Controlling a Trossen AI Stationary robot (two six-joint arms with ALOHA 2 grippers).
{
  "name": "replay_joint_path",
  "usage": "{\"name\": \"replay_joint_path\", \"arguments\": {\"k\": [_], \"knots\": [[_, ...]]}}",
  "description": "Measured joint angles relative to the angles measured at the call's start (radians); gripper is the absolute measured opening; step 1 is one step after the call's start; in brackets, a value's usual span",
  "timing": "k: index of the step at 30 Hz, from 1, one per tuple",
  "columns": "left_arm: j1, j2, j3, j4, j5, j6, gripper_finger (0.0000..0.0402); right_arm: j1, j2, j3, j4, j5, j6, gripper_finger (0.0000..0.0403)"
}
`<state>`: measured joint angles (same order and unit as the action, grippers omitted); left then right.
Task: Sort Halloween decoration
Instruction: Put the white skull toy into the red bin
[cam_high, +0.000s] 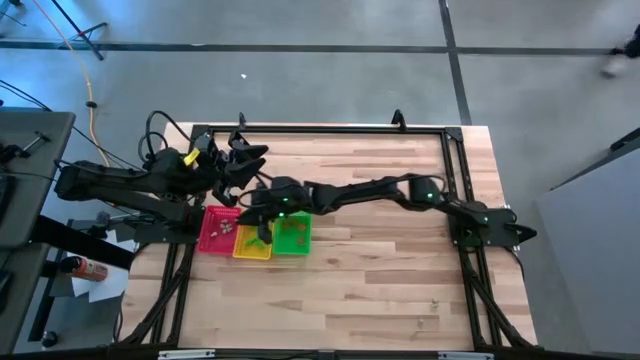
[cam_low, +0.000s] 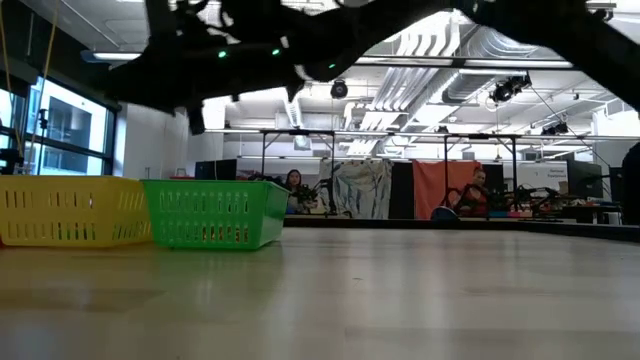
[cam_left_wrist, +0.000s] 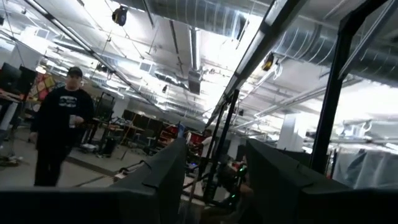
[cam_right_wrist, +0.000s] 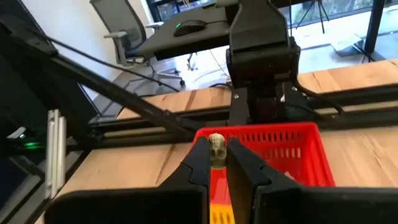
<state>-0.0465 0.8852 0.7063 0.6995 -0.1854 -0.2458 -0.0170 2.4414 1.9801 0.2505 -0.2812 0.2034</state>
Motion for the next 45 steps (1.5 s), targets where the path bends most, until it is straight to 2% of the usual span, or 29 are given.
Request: {"name": "replay_joint_path", "arguments": {"k": [6, 10, 20, 37, 45], "knots": [[0.0, 0.0, 0.0, 0.0, 0.0, -0.04, 0.0159, 0.0, 0.146, 0.176, -0.012, 0.0, 0.061, 0.0014], [0.0, 0.0, 0.0, -0.025, 0.0, -0.04, 0.0159, 0.0, 0.196, 0.219, -0.013, 0.0, 0.062, 0.0014], [0.0, 0.0, 0.0, -0.03, 0.0, -0.04, 0.0159, 0.0, 0.2, 0.198, -0.017, 0.092, 0.05, 0.0014], [0.0, 0.0, 0.0, -0.028, 0.0, -0.04, 0.0159, 0.002, 0.262, 0.199, 0.09, 0.168, 0.046, 0.0014], [0.0, 0.0, 0.0, -0.029, 0.0, -0.04, 0.0159, 0.002, 0.262, 0.199, 0.09, 0.177, 0.157, 0.0031]]}}
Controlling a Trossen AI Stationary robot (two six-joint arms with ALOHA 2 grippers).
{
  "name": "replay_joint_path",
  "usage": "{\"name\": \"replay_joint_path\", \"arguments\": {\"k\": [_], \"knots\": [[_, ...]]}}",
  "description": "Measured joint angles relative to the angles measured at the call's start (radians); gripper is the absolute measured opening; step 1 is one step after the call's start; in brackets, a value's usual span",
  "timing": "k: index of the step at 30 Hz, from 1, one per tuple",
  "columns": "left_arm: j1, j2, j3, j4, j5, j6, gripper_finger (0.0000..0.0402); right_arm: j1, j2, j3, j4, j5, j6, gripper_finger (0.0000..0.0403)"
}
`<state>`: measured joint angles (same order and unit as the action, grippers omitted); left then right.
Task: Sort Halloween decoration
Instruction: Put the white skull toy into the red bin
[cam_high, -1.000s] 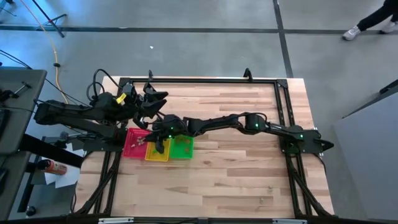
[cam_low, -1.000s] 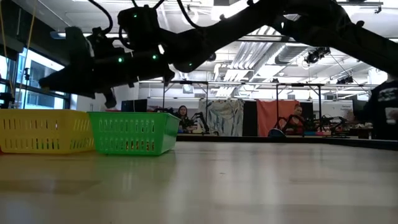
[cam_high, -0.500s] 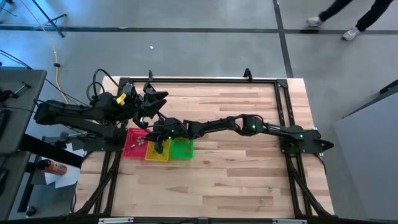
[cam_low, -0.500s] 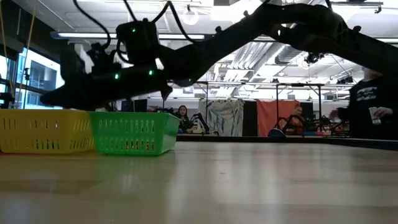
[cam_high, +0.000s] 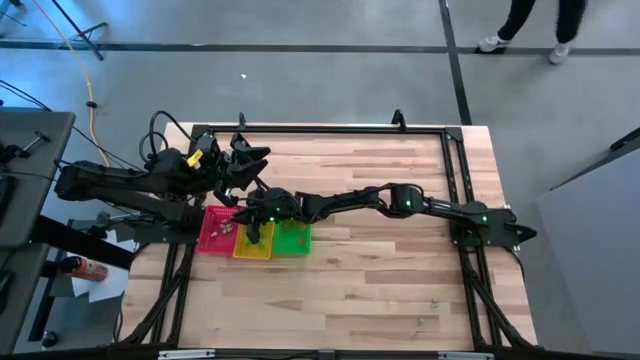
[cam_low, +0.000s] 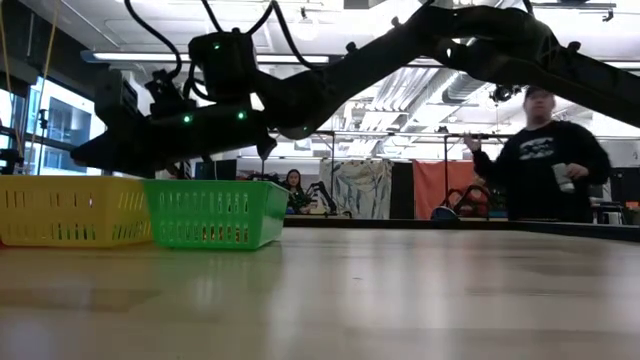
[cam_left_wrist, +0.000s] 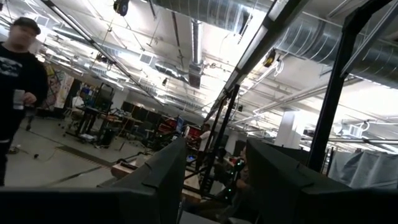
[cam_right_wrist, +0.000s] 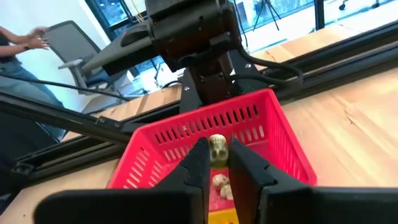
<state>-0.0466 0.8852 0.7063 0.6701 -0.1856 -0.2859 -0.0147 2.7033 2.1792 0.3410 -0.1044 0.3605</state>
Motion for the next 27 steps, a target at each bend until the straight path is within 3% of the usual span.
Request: {"name": "replay_joint_path", "arguments": {"k": [17, 27], "knots": [[0.0, 0.0, 0.0, 0.0, 0.0, 0.001, 0.0159, -0.011, 0.0, 0.0, 0.003, -0.009, 0.009, 0.0179], [0.0, 0.0, 0.0, 0.0, 0.0, 0.001, 0.0159, -0.058, 0.0, 0.0, 0.127, -0.168, 0.141, 0.0174]]}}
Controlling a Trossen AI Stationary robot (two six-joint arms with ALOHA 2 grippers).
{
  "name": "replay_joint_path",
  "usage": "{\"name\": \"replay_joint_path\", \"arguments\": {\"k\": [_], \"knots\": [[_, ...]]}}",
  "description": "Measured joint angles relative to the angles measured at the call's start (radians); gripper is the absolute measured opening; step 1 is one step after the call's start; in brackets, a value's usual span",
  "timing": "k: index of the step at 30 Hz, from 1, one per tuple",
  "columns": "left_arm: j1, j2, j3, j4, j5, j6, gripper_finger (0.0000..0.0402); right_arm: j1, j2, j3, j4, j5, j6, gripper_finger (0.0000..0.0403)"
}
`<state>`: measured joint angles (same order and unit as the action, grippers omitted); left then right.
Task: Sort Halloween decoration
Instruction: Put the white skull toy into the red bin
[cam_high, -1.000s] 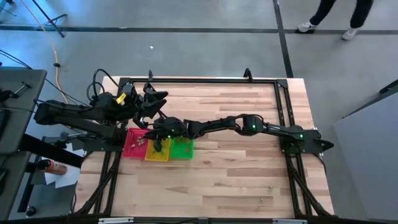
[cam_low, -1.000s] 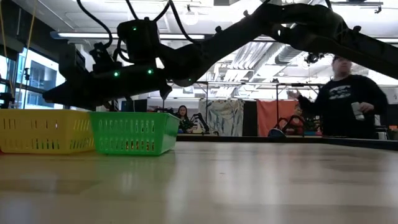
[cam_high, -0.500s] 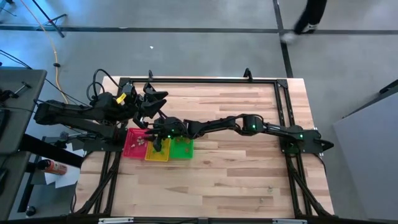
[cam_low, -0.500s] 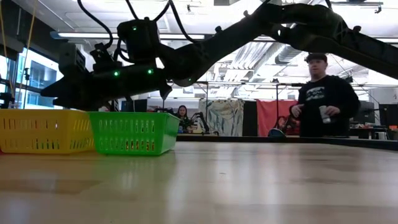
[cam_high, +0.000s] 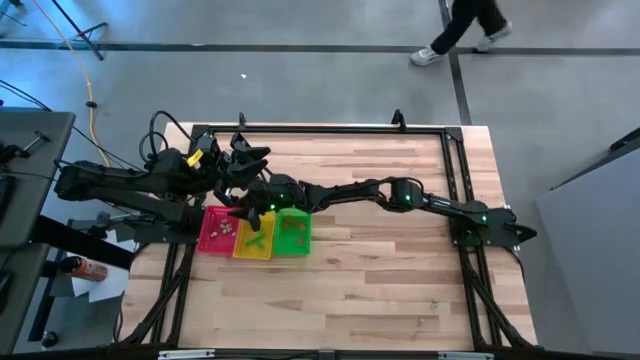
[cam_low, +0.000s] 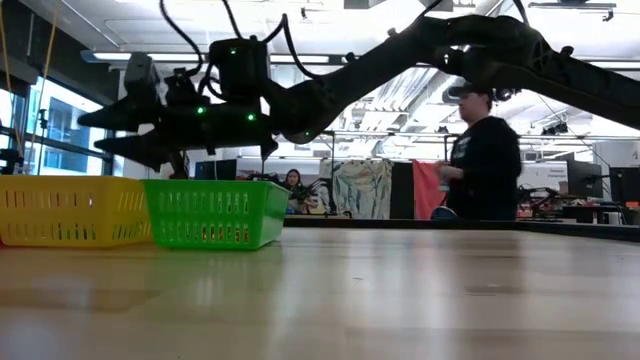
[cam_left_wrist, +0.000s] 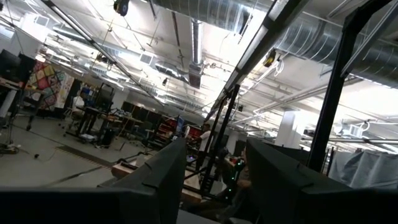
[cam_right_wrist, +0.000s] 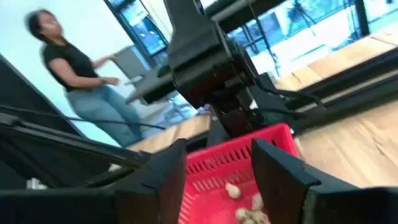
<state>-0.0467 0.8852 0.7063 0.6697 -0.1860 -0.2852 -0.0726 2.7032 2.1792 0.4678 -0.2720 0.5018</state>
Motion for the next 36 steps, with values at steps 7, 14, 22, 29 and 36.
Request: {"name": "replay_joint_path", "arguments": {"k": [7, 14, 22, 29, 36], "knots": [[0.0, 0.0, 0.0, -0.001, 0.0, 0.0, 0.0158, -0.015, -0.028, 0.0, 0.002, -0.088, 0.02, 0.0057], [0.0, 0.0, 0.0, -0.005, 0.0, 0.0, 0.0159, -0.018, -0.085, 0.0, -0.096, -0.154, -0.041, 0.0007], [0.0, -0.001, 0.001, -0.005, 0.0, 0.0, 0.0159, -0.034, -0.201, 0.0, -0.451, -0.18, -0.283, 0.0001], [0.0, 0.0, 0.001, -0.009, 0.0, 0.0, 0.0159, -0.042, -0.284, 0.0, -0.792, -0.204, -0.484, 0.0], [0.0, 0.0, 0.001, -0.013, 0.0, 0.009, 0.0159, -0.046, -0.366, 0.0, -1.069, -0.206, -0.621, 0.0]]}}
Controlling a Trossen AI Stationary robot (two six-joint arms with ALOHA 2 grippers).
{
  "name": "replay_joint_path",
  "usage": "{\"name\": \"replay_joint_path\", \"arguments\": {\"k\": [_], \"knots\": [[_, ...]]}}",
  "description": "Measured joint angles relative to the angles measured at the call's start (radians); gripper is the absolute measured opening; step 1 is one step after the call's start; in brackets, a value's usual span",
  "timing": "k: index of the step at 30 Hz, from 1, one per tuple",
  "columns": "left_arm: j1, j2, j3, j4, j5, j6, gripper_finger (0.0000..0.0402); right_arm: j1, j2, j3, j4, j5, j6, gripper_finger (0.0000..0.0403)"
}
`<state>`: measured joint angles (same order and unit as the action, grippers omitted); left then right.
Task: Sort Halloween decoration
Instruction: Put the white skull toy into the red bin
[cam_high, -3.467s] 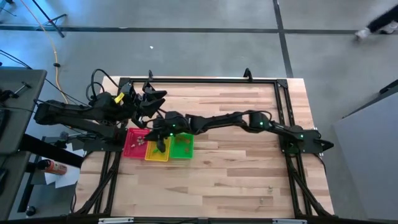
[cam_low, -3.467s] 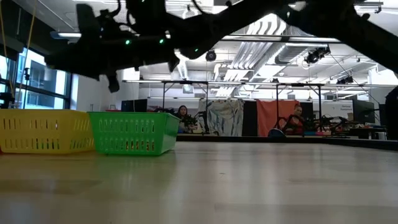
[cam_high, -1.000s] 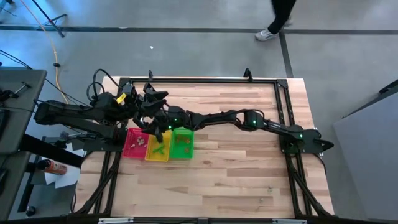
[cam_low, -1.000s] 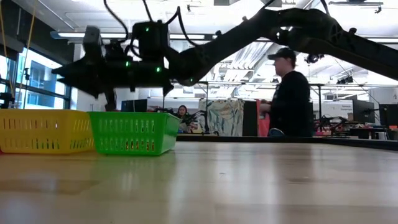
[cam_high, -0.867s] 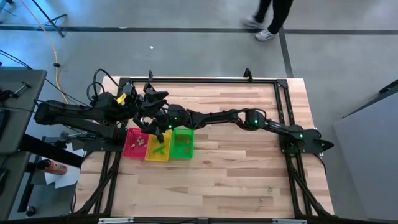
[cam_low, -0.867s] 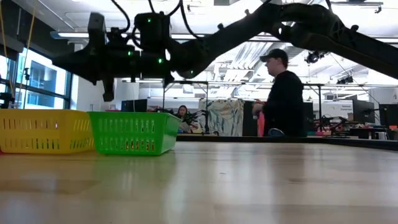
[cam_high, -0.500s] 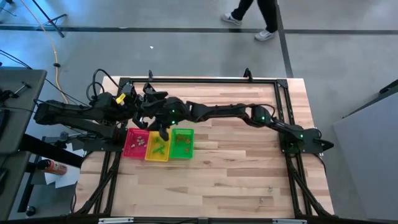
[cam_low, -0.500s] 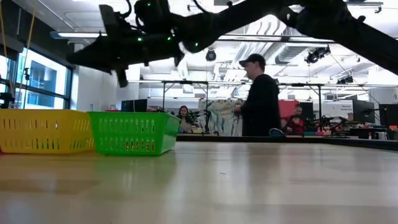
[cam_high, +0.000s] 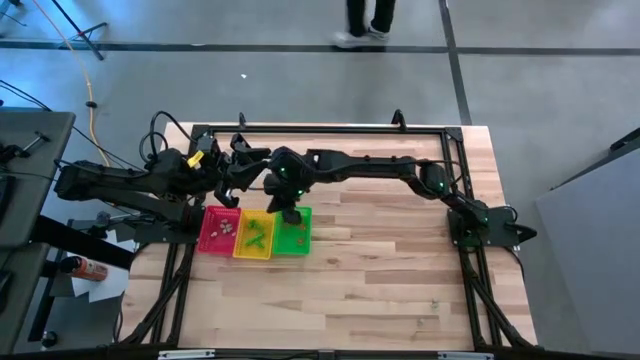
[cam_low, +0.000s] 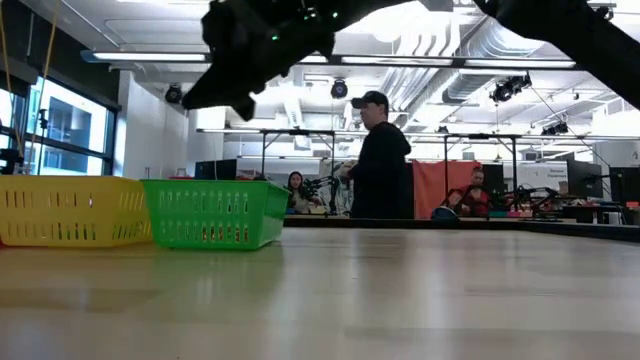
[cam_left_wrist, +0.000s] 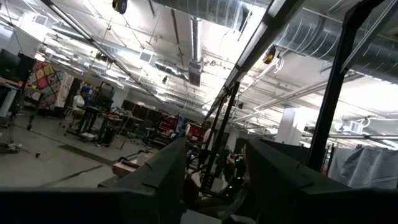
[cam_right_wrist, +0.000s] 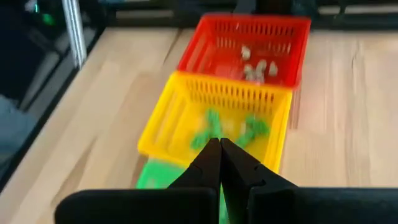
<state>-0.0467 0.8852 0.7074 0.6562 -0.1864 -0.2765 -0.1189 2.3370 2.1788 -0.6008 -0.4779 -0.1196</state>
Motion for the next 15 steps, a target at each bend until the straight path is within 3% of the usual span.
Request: {"name": "replay_joint_path", "arguments": {"k": [7, 15], "knots": [[0.0, 0.001, 0.0, -0.003, -0.01, 0.026, 0.0159, -0.005, -0.053, 0.0, -0.256, 0.0, -0.106, 0.0], [0.0, 0.001, -0.001, -0.009, -0.019, 0.138, 0.0159, 0.014, -0.084, -0.001, -0.36, -0.012, -0.129, 0.0]]}}
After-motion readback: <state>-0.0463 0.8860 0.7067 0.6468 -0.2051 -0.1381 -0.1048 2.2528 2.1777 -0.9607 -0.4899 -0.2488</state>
